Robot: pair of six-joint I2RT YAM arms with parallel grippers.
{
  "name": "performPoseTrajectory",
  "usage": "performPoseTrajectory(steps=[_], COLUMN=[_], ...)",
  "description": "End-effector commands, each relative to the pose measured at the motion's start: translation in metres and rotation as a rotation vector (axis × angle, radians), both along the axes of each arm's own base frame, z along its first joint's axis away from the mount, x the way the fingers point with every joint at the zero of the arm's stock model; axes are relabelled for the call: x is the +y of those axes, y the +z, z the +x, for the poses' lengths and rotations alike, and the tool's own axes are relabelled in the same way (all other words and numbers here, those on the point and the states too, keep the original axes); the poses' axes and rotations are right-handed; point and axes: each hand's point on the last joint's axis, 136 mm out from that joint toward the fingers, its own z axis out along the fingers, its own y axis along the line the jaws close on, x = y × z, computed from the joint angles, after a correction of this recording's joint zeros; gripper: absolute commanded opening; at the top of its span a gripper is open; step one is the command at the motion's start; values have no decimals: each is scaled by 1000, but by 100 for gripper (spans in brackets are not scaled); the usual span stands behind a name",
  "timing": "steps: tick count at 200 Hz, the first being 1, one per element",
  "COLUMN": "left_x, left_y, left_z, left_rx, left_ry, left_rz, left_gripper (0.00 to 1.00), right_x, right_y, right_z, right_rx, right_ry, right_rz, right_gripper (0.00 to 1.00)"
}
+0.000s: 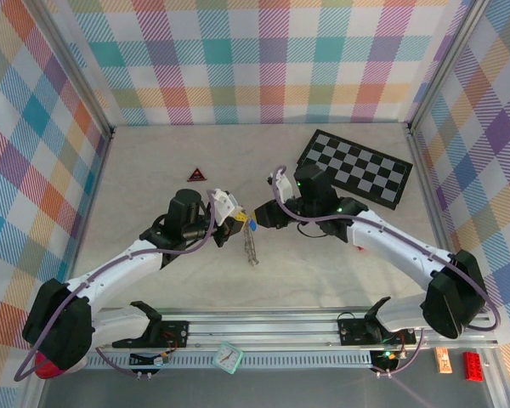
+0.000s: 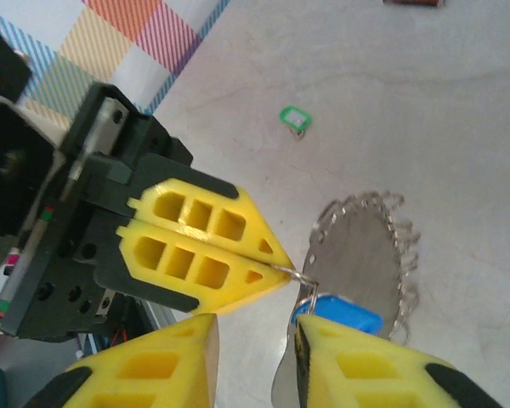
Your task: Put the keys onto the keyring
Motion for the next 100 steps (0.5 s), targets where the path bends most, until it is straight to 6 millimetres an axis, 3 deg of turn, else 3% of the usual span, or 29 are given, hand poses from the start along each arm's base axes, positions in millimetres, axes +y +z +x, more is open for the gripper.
performPoseTrajectory(steps=[1, 100], left_x=[-8, -10], left_y=[19, 18], left_z=[-3, -4], left_rx=[-50, -45], left_ry=[-32, -41], left_rz=[-61, -75], left_gripper=[0, 0], right_x=[-2, 3], right_y=[-2, -12], right_z=[-4, 2], right_rx=[91, 108], right_ry=[-14, -6], right_rz=[-26, -57], right_gripper=[28, 18])
